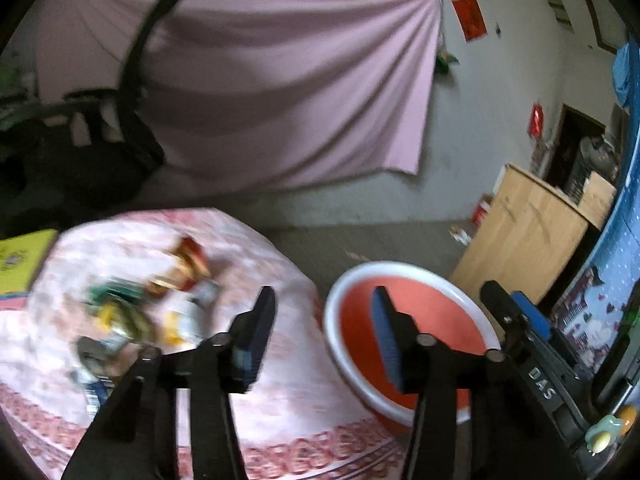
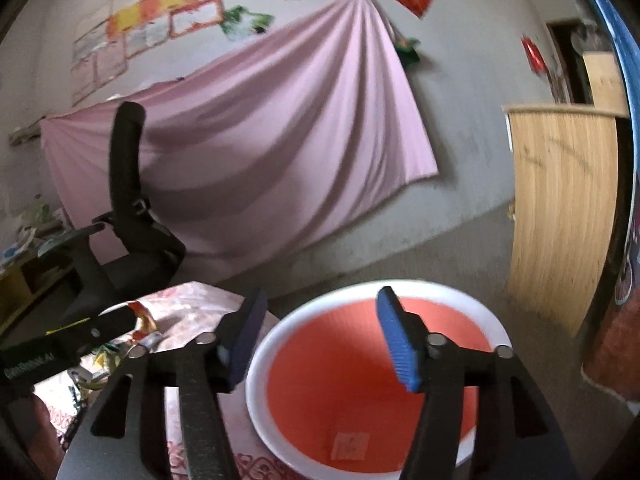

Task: Collect trash
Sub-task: 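Return the left tool to the table and grasp the blue snack wrapper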

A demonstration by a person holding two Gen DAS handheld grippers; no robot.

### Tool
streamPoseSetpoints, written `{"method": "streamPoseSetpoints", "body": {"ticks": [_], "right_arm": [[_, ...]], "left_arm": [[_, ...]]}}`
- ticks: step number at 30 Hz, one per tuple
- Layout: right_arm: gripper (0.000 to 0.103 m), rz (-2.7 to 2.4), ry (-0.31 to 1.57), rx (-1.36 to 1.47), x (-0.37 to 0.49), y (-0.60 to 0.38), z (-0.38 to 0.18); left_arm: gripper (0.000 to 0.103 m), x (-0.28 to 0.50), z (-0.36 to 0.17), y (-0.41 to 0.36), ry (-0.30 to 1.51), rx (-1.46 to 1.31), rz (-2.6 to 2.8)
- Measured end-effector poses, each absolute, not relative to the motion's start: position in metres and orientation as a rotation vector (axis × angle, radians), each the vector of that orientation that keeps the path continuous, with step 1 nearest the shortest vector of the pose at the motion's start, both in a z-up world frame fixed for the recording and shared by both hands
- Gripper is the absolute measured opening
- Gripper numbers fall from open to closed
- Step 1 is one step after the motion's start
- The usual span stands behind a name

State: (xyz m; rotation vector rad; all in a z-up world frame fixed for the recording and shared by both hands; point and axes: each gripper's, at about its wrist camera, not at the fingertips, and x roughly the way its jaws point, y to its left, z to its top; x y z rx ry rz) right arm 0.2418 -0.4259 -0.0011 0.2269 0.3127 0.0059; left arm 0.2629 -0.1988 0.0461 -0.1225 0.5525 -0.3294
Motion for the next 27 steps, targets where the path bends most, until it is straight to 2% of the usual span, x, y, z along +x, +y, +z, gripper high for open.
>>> {"method": "streamPoseSetpoints", "body": {"ticks": [1, 2, 5, 7, 8, 9, 21, 27], "right_arm": [[0.073, 0.016, 0.292, 0.222, 0.239, -0.422, 0.001], [0.078, 0.027, 0.264, 0.216, 0.235, -0.416, 0.005], [0.084, 0.049, 0.206, 0.194, 0.226, -0.403, 0.013], [0.091, 0.059, 0.173, 0.182, 0.221, -0.394, 0.017], [0.096, 0.066, 0.157, 0.178, 0.218, -0.391, 0.019], [0.103, 0.072, 0.135, 0.173, 0.215, -0.386, 0.021], [0.103, 0.183, 0.012, 0.101, 0.187, -0.338, 0.035], [0.103, 0.244, -0.003, 0.039, 0.182, -0.313, 0.032]], "left_arm": [[0.057, 0.259, 0.048, -0.192, 0.536, -0.128, -0.316], [0.058, 0.254, 0.049, -0.183, 0.514, -0.136, -0.295], [0.069, 0.241, 0.054, -0.159, 0.472, -0.152, -0.248], [0.093, 0.231, 0.056, -0.145, 0.439, -0.160, -0.204], [0.096, 0.223, 0.057, -0.136, 0.406, -0.169, -0.176], [0.097, 0.218, 0.058, -0.128, 0.379, -0.178, -0.159], [0.098, 0.171, 0.062, -0.064, 0.256, -0.175, -0.029], [0.098, 0.162, 0.050, -0.046, 0.266, -0.166, -0.007]]}}
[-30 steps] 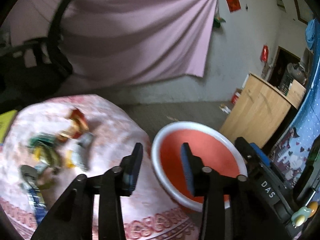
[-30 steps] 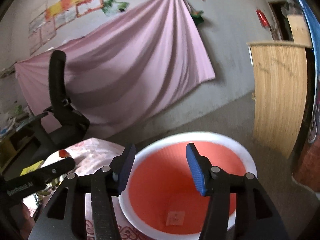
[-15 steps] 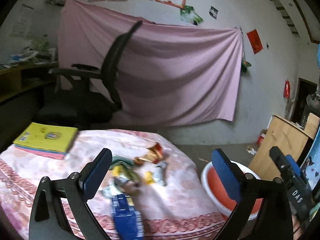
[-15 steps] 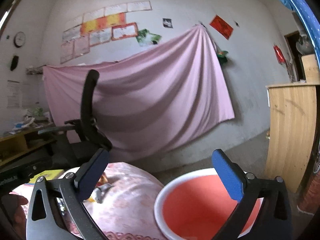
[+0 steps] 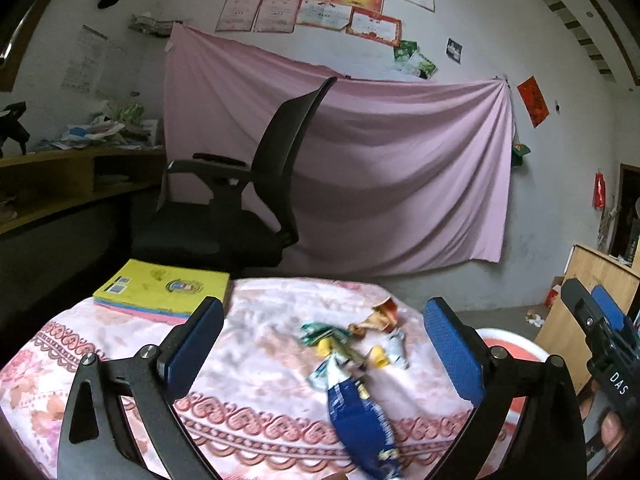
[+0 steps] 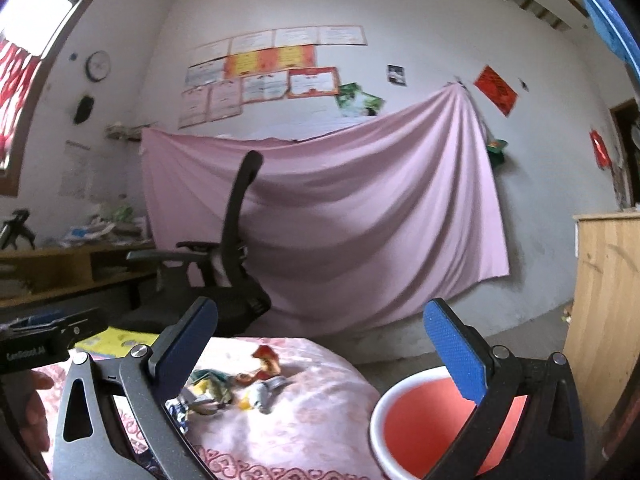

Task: Collect trash
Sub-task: 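Return the left tool to the table and grasp the blue snack wrapper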

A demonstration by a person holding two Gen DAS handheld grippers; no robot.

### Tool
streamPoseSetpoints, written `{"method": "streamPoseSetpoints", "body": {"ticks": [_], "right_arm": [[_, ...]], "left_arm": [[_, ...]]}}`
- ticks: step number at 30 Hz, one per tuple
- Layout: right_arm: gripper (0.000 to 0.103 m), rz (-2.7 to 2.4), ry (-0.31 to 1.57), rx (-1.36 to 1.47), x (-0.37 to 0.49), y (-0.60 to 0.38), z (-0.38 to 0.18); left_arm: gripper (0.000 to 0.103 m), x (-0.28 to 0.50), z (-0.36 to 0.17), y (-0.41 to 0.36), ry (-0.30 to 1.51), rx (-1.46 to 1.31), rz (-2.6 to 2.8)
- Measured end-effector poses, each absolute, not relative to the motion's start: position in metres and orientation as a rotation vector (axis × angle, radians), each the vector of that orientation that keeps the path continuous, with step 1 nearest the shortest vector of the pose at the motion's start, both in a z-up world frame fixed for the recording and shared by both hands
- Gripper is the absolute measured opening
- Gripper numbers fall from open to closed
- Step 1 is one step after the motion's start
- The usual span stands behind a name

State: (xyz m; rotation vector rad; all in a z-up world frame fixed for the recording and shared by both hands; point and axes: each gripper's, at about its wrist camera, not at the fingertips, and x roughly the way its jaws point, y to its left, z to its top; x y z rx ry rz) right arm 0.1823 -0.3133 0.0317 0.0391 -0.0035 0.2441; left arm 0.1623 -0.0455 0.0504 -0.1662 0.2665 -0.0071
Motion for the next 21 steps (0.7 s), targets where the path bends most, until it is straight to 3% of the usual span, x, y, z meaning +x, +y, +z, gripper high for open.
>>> {"method": "streamPoseSetpoints", "body": {"ticks": [10, 18, 21], "right_arm": [[0.103, 0.303, 0.114, -0.080, 0.193, -0.286, 0.016], [0.103, 0.317, 0.318, -0.074, 0.218, -0.285, 0.001], [0.094, 0.307, 0.406, -0.069, 0.229, -0.286, -0.005]], "left_arm": [[0.098, 0.163, 0.016, -0.032, 0.416, -0.184, -0.033], [0.097, 0.183, -0.005, -0.045, 0.608, -0.189, -0.122], [0.097, 0.191, -0.014, -0.052, 0.674, -0.196, -0.169]]}}
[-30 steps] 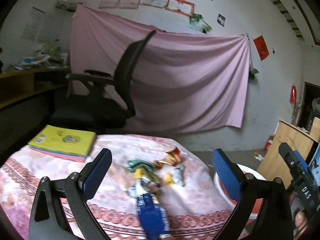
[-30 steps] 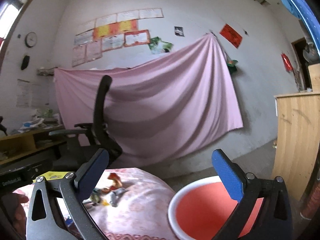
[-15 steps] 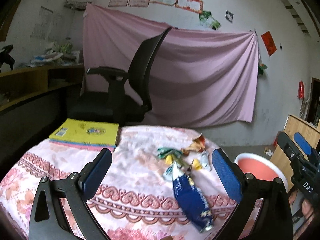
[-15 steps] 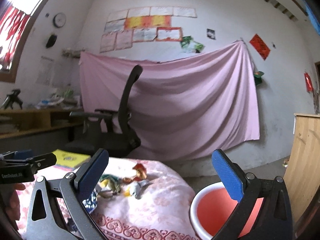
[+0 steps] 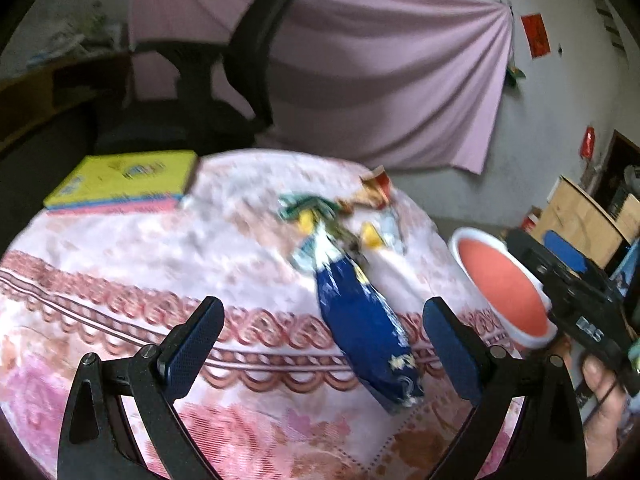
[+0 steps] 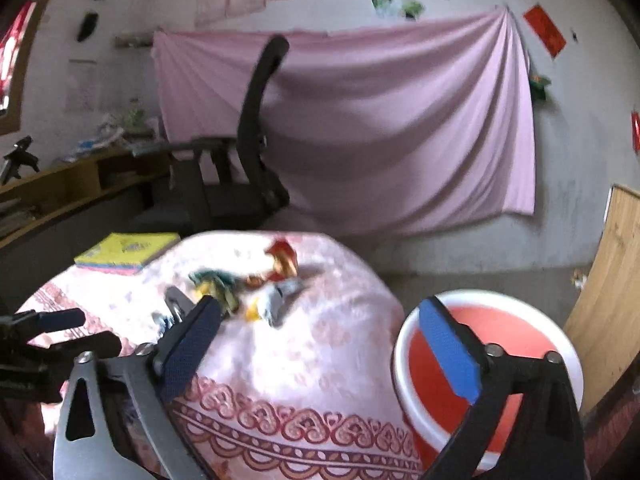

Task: Collect trash
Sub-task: 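Return the left tool to the table and grasp the blue snack wrapper, then grasp the grey glove-like wrapper with the right gripper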

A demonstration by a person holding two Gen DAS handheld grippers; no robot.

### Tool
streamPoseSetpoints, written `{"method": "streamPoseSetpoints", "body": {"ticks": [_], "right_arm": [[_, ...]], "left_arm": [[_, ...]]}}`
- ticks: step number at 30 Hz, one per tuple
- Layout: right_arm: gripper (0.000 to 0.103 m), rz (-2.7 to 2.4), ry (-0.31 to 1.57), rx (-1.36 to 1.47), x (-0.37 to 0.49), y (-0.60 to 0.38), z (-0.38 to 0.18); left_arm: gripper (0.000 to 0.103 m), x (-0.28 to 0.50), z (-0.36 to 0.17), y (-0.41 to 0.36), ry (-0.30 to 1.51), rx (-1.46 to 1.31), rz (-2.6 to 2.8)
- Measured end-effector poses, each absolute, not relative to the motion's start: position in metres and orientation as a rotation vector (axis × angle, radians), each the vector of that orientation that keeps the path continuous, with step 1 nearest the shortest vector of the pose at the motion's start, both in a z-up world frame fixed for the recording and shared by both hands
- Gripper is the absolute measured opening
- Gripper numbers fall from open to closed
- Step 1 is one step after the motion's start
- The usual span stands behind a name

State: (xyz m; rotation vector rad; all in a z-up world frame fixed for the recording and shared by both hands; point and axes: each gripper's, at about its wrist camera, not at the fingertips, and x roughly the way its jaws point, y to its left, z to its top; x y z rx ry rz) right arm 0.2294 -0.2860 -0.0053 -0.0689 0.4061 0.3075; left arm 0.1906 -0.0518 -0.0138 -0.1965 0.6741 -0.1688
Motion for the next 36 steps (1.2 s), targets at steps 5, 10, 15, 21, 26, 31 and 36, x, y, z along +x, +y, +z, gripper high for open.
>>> {"method": "streamPoseSetpoints", "body": {"ticks": [5, 10, 15, 21, 26, 31, 36], "right_arm": [[0.082, 0.314, 0.527, -0.076, 0.242, -0.287, -0.017], [0.077, 0.314, 0.614, -0.113, 0.248, -0.283, -0.030], [0.076, 0.307, 0.692, -0.097, 0.262, -0.283, -0.039], [0.076, 0.317, 0.717, -0.078, 0.266, -0.287, -0.040], [0.076, 0.326, 0.728, -0.100, 0.269, -0.280, -0.040], [0.076, 0.351, 0.731, -0.106, 0.270, -0.272, -0.037], [0.076, 0.390, 0.732, -0.094, 0.271, -0.261, -0.032]], "left_arm": [[0.084, 0.201, -0.025, -0.065, 0.778, -0.187, -0.233], [0.064, 0.208, -0.035, -0.084, 0.869, -0.103, -0.247], [0.047, 0.206, -0.039, -0.092, 0.881, -0.018, -0.185], [0.018, 0.203, -0.040, -0.084, 0.870, -0.050, -0.175], [0.012, 0.204, -0.037, -0.074, 0.872, -0.103, -0.180], [0.010, 0.203, -0.032, -0.069, 0.867, -0.115, -0.175], [0.009, 0.201, -0.027, -0.058, 0.847, -0.120, -0.158]]}}
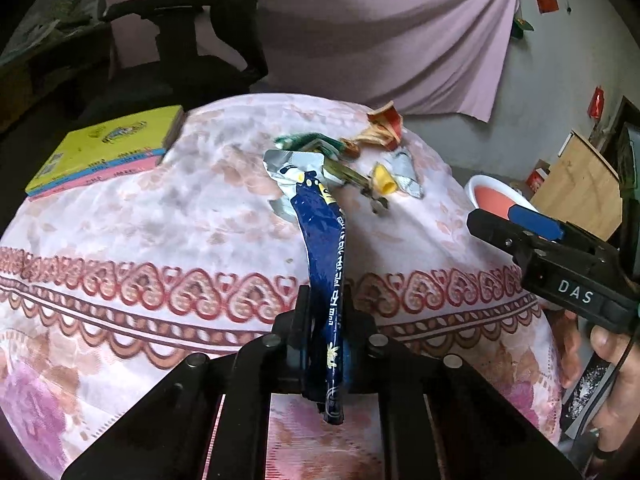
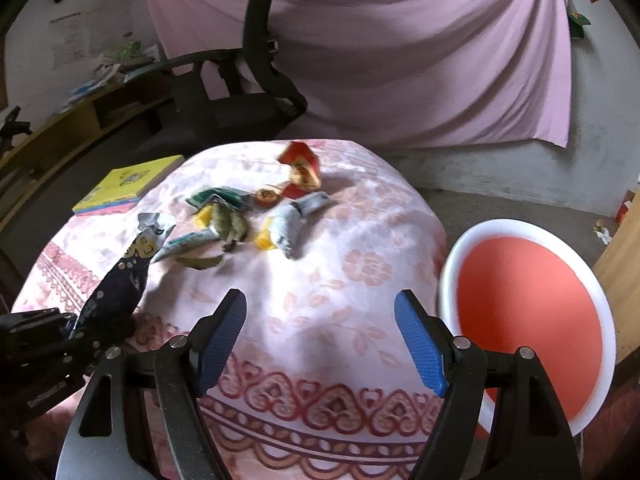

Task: Collect trash
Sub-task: 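Grasp the grey glove-like wrapper with the right gripper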

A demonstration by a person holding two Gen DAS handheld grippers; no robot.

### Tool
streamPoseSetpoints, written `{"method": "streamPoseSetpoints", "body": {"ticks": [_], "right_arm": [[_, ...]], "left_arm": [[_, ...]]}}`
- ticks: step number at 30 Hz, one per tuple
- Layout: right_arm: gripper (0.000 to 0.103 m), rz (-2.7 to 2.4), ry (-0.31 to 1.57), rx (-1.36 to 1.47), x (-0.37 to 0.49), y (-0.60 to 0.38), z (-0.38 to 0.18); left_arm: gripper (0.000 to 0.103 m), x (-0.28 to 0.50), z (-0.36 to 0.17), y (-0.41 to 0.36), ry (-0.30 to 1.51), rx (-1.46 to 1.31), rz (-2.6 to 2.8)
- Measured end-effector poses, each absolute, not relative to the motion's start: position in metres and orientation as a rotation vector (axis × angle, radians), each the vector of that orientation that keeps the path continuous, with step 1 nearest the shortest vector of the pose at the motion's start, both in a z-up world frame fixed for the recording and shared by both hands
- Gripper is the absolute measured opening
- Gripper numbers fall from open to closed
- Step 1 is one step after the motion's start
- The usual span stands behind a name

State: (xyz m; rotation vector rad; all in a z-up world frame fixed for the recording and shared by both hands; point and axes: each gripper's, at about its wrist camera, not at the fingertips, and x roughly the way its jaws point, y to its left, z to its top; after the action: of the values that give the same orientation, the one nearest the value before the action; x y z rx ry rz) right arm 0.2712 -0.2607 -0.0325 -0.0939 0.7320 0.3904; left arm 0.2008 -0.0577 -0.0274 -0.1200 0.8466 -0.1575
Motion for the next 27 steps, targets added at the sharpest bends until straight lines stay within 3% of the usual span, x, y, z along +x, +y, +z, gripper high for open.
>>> {"method": "streamPoseSetpoints", "body": {"ticks": [8, 16, 18, 20, 24, 27], "right_arm": [[0.076, 0.432, 0.724, -0.007, 0.292, -0.237, -0.027], [0.076, 0.305, 0.717, -0.104, 0.329, -0.203, -0.033], [0.069, 0.288, 0.748, -0.110, 0.339, -0.199, -0.041], [0.050, 0.284, 0.787, -0.112, 0.345, -0.196, -0.049], [0.044, 0.281, 0.816, -0.081, 0.349, -0.203, -0.055], [0.031, 0.307, 0.819, -0.058, 0.347, -0.207, -0.055]], "left_arm": [[0.009, 0.207, -0.023, -0.035, 0.799, -0.128, -0.120], [0.009, 0.217, -0.026, -0.015, 0.828, -0.195, -0.122], [0.009, 0.218, -0.025, -0.012, 0.826, -0.206, -0.125], [0.009, 0.218, -0.025, -0.009, 0.824, -0.213, -0.127], [0.009, 0.215, -0.025, -0.007, 0.815, -0.216, -0.129], [0.009, 0.211, -0.024, -0.007, 0.802, -0.210, -0.126]]}}
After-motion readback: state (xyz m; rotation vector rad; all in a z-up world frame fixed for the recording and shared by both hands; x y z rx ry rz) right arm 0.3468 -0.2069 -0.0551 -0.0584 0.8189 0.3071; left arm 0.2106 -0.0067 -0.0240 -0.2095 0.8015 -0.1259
